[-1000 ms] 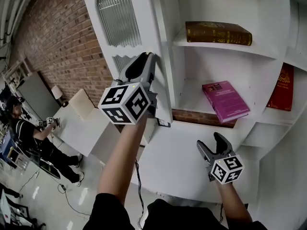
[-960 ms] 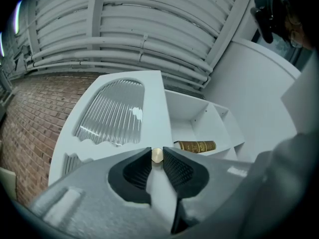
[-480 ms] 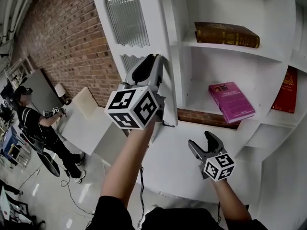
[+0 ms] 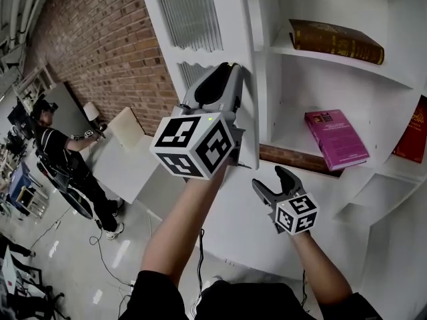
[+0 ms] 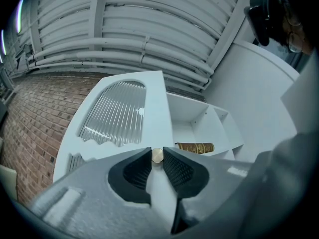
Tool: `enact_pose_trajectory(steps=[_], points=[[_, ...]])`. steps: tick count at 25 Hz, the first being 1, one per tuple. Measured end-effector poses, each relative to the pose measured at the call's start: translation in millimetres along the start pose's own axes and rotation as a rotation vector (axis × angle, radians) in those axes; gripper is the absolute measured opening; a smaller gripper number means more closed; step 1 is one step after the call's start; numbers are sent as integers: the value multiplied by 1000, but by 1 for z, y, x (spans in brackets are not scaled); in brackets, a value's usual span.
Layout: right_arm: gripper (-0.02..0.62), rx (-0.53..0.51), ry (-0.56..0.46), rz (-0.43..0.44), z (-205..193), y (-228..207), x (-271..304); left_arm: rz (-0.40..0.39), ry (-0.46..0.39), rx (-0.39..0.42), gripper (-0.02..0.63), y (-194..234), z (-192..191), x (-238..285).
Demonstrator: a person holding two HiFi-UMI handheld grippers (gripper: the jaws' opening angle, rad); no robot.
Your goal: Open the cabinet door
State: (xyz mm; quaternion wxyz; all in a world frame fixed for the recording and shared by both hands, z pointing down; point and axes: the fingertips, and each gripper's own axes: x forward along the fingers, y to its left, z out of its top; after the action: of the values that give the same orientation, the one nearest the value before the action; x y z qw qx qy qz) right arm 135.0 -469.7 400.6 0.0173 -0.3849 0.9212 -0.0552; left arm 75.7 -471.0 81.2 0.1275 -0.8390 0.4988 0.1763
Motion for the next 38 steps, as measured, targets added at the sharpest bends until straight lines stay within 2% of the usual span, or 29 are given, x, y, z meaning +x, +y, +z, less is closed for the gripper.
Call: enact_pose_trajectory(steps=[4,20,25,32,38], points=[[331,16,-6,22,5,-2,18,7,-3,4,80,1,1,0],[84,-61,-20,78,18,7,44,7,1,-23,78,2,0,0],[72,-116,2,82,17,13,43,4,9,-33,80,2,1,-3],[71,-114,10,55,20,18,39,15,1,-17,80,0,7,-7],[67,-125,21,39,17,33,36,-12,14,-16,80,3,12,-21]])
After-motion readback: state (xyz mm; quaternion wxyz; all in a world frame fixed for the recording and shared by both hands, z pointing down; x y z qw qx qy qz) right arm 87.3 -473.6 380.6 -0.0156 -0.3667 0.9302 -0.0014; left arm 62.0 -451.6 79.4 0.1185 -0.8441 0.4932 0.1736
